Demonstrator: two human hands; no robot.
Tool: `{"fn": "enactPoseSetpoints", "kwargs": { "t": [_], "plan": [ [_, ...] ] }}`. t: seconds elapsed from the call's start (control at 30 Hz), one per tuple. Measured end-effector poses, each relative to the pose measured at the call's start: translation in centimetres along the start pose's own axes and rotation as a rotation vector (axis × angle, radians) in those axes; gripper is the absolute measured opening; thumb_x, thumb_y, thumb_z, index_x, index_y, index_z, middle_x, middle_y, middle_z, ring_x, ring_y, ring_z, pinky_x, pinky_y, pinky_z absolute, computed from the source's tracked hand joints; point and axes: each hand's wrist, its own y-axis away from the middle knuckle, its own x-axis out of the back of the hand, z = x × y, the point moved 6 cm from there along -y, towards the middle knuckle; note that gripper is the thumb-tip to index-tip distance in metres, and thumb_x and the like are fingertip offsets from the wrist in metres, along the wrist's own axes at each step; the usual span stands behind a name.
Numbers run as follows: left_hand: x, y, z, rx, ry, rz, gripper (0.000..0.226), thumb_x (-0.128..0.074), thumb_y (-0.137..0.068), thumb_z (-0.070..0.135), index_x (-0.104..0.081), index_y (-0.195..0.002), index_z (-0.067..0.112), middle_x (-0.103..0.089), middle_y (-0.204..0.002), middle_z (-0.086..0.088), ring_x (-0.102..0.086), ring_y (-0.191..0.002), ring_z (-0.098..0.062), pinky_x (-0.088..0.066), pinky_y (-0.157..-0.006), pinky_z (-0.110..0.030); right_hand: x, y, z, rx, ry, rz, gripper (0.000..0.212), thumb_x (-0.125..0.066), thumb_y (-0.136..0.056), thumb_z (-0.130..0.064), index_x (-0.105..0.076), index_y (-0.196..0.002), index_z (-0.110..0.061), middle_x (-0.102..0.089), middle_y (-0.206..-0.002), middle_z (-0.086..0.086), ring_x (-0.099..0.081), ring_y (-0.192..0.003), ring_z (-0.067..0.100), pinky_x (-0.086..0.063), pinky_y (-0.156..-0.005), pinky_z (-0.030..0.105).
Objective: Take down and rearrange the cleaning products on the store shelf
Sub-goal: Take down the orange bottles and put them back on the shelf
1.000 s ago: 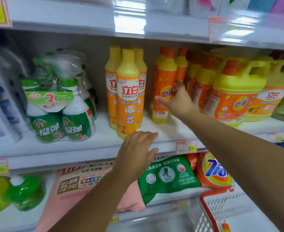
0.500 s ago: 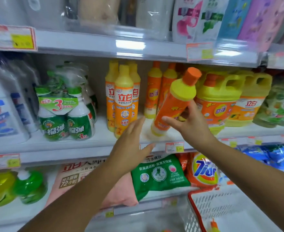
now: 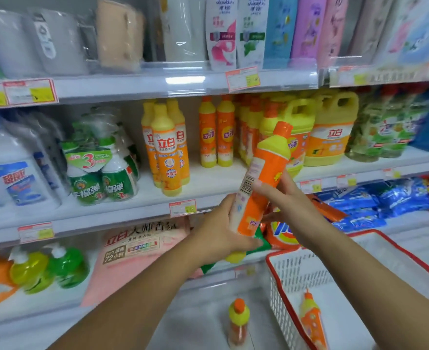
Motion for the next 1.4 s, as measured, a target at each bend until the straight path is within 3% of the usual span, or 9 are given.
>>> {"fn": "enactPoseSetpoints", "kwargs": {
  "t": [0.17, 0.27, 0.37, 0.6, 0.77, 0.97, 1.1, 1.23, 1.4],
  "plan": [
    [-1.5, 0.3, -0.9, 0.01, -0.054, -0.002, 0.083, -0.09, -0.061, 0.044, -0.039, -0.126, 0.046, -0.062, -0.115, 0.023, -0.063, -0.098, 0.003, -0.055, -0.085, -0.024, 2.0, 0.4, 0.4, 0.039, -0.086, 0.2, 0.048, -0.079, -0.078, -0.025, -0.054, -0.118, -0.021, -0.073, -0.092, -0.006, -0.073, -0.076, 0.009, -0.056, -0.056, 0.024],
    [-2.0, 0.7, -2.5, 0.088, 0.178, -0.201, 0.087, -0.092, -0.061, 0.029, -0.044, -0.133, 0.042, -0.064, -0.125, 0.016, -0.063, -0.109, 0.002, -0.053, -0.091, -0.023, 2.5, 0.2, 1.2, 0.02, -0.139, 0.209, 0.051, -0.072, -0.086, -0.018, -0.045, -0.129, -0.02, -0.074, -0.079, -0.011, -0.073, -0.073, 0.011, -0.06, -0.061, 0.032],
    [-2.5, 1.3, -3.5, 0.147, 0.264, -0.315, 0.084, -0.088, -0.062, 0.02, -0.045, -0.131, 0.041, -0.067, -0.123, 0.008, -0.064, -0.113, -0.009, -0.053, -0.095, -0.029, 2.3, -0.2, 1.7, -0.031, -0.23, 0.132, 0.052, -0.069, -0.089, -0.014, -0.044, -0.134, -0.017, -0.071, -0.091, 0.003, -0.07, -0.078, 0.019, -0.058, -0.07, 0.041],
    [-1.9, 0.7, -3.0, 0.019, 0.116, -0.011, 0.076, -0.087, -0.07, 0.013, -0.041, -0.124, 0.039, -0.061, -0.111, 0.022, -0.059, -0.091, 0.019, -0.044, -0.071, -0.002, 2.7, -0.6, 1.4, -0.05, -0.024, 0.034, 0.066, -0.079, -0.067, -0.041, -0.052, -0.124, -0.02, -0.069, -0.114, 0.004, -0.073, -0.091, 0.015, -0.059, -0.067, 0.031],
    [-1.6, 0.2, -3.6, 0.071, 0.118, -0.068, 0.074, -0.085, -0.073, 0.019, -0.038, -0.124, 0.045, -0.06, -0.117, 0.019, -0.062, -0.097, 0.008, -0.048, -0.072, -0.005, 2.9, -0.3, 1.5, -0.028, -0.109, 0.072, 0.069, -0.078, -0.065, -0.028, -0.049, -0.126, -0.012, -0.071, -0.109, 0.009, -0.074, -0.091, 0.022, -0.06, -0.066, 0.034],
    [-1.9, 0.3, -4.8, 0.153, 0.267, -0.247, 0.076, -0.077, -0.073, 0.005, -0.045, -0.129, 0.045, -0.067, -0.123, 0.01, -0.066, -0.11, -0.008, -0.053, -0.093, -0.028, 2.7, -0.4, 2.7, -0.061, -0.206, -0.017, 0.058, -0.071, -0.082, -0.004, -0.04, -0.129, -0.02, -0.073, -0.096, 0.003, -0.073, -0.092, 0.026, -0.061, -0.077, 0.041],
    [-1.8, 0.0, -5.0, 0.109, 0.215, -0.185, 0.073, -0.083, -0.071, -0.001, -0.048, -0.113, 0.048, -0.064, -0.114, 0.02, -0.067, -0.099, 0.003, -0.055, -0.078, -0.017, 2.4, -0.8, 3.5, -0.096, -0.19, -0.055, 0.053, -0.071, -0.082, -0.011, -0.045, -0.125, -0.029, -0.063, -0.109, 0.013, -0.07, -0.097, 0.024, -0.061, -0.078, 0.039],
    [-1.4, -0.6, -5.6, 0.07, 0.143, -0.112, 0.081, -0.087, -0.068, 0.002, -0.043, -0.121, 0.045, -0.059, -0.112, 0.022, -0.059, -0.091, 0.019, -0.048, -0.071, -0.005, 2.8, -1.2, 3.7, -0.098, 0.018, -0.051, 0.051, -0.071, -0.077, -0.034, -0.042, -0.119, -0.045, -0.065, -0.115, -0.003, -0.073, -0.091, 0.009, -0.059, -0.064, 0.025],
    [-1.6, -2.2, -6.5, 0.073, 0.085, -0.085, 0.087, -0.089, -0.067, 0.01, -0.038, -0.127, 0.048, -0.058, -0.125, 0.015, -0.06, -0.099, 0.013, -0.049, -0.074, -0.006, 3.7, -2.3, 4.8, -0.103, -0.042, -0.039, 0.061, -0.073, -0.078, -0.02, -0.045, -0.131, -0.034, -0.069, -0.113, 0.002, -0.074, -0.095, 0.019, -0.06, -0.067, 0.033]
  ]
}}
